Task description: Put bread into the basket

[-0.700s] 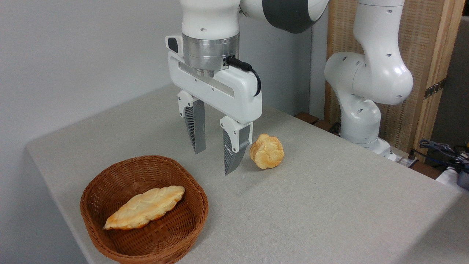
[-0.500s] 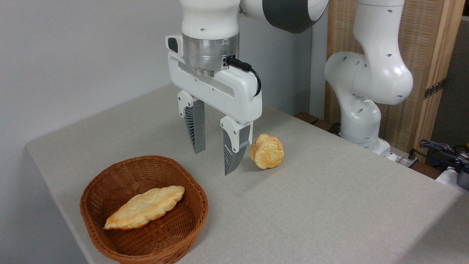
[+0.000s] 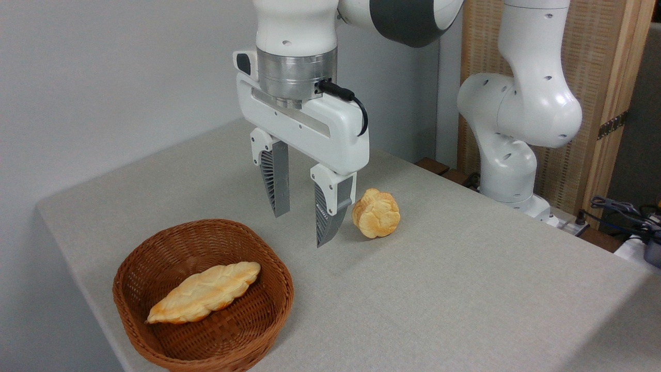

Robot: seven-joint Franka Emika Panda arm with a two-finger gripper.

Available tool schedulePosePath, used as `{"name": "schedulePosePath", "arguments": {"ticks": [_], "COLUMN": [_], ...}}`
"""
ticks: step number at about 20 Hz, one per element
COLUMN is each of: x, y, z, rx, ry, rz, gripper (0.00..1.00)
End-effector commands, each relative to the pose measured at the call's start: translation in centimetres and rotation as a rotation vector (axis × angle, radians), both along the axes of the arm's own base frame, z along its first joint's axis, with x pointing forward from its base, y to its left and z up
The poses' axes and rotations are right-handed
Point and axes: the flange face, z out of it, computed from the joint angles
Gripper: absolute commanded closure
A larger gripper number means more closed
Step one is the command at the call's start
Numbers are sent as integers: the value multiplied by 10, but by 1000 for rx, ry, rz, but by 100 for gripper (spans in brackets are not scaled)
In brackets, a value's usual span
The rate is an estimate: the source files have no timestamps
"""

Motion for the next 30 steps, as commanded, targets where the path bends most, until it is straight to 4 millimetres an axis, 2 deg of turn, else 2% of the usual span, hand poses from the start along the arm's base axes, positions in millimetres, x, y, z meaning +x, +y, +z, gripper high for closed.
{"name": "schedulePosePath", "arguments": {"ticks": [1,13,17,22,24,30], "x": [0,-6,-13,-37,-47,-77], "y": [3,2,-3,-25,-38,-87], "z": [3,-2,-15,-48,-60,-79], "rx": [8,3,-2,-13,-16,-20], "ry": [24,77,115,184,210,334], "rz": [-3,-46,-64,-127,-154,-308], "gripper": [0,0,0,0,0,0]}}
